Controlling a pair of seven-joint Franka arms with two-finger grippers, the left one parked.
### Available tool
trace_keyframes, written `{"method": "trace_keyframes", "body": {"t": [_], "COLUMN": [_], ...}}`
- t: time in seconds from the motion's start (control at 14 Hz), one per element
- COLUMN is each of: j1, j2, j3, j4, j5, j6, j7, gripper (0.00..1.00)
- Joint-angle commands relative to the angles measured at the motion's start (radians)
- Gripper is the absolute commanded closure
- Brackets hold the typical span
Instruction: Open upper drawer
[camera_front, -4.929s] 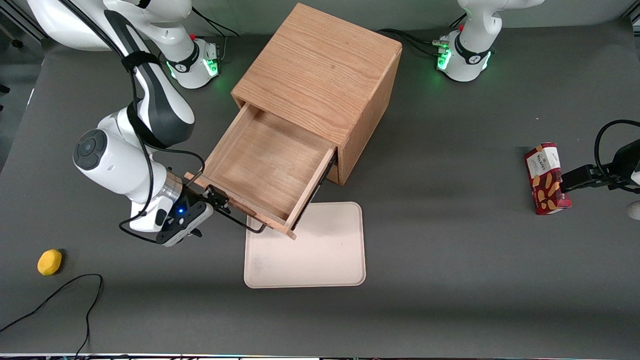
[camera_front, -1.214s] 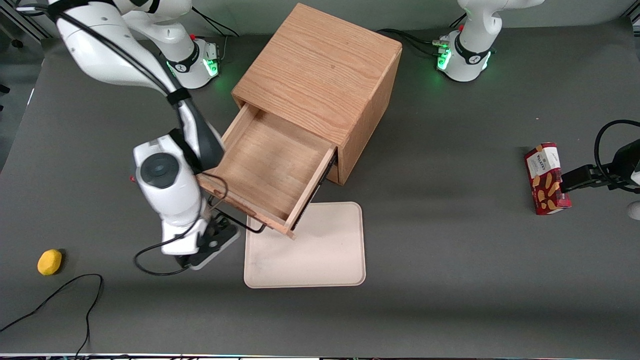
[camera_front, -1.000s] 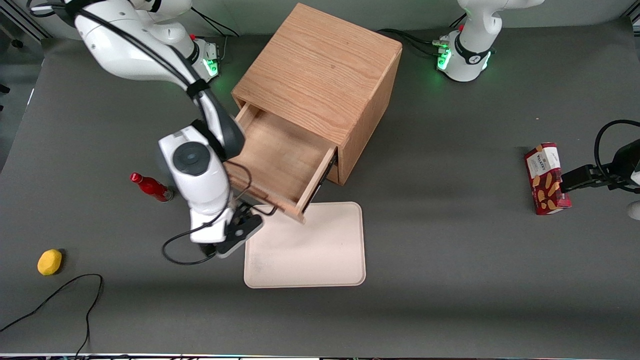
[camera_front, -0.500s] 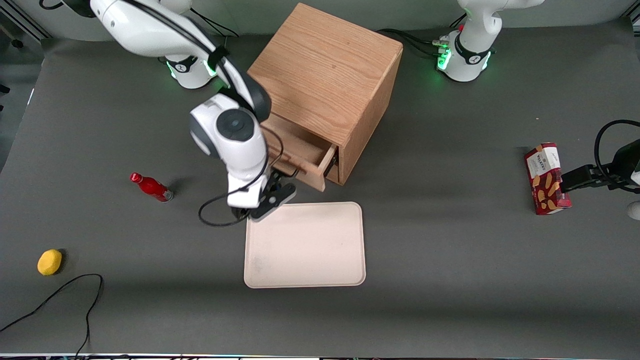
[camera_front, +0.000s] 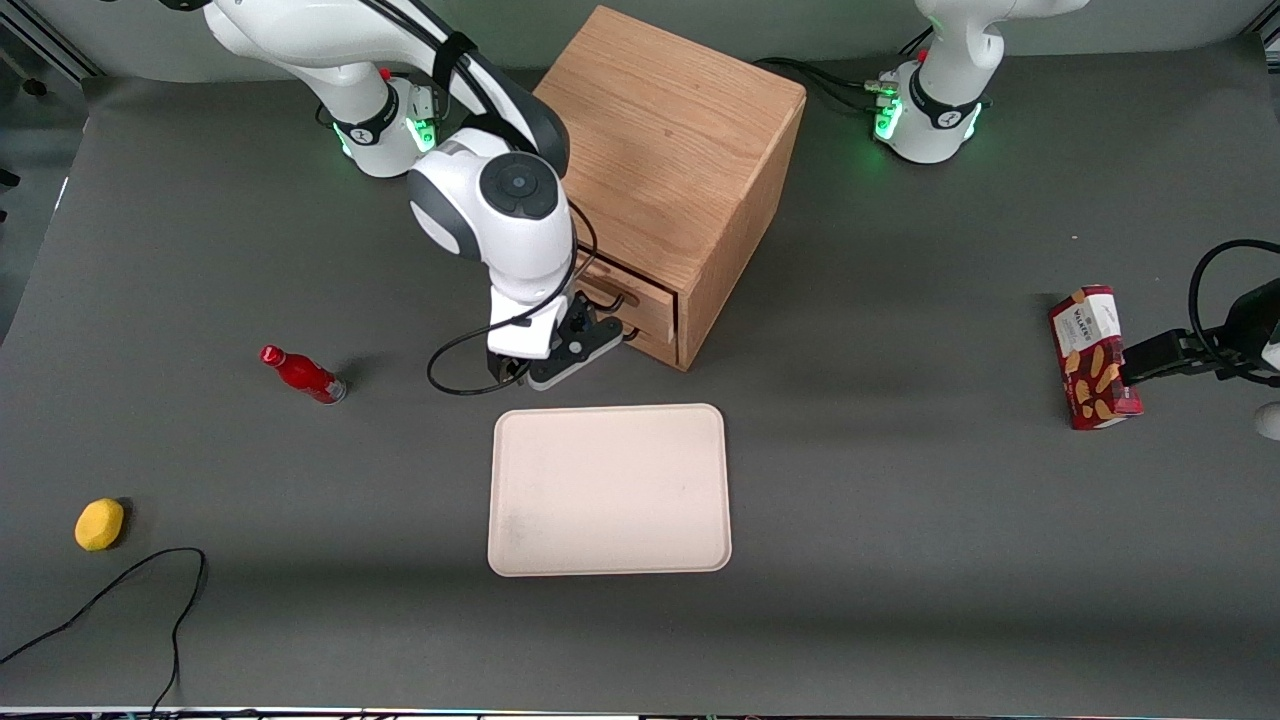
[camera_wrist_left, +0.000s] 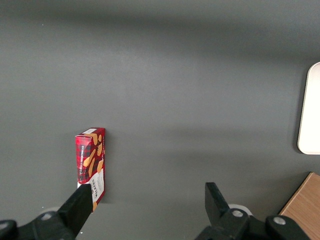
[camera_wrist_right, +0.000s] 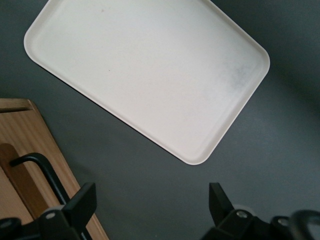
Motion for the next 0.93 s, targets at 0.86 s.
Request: {"method": "trace_keyframes", "body": {"t": [0.86], "j1": [-0.368], "j2": [-0.377], "j3": [-0.162], "j4": [-0.010], "j5": [0.487], "j6": [-0.169], "j7": [0.110], "gripper": [0.00]}}
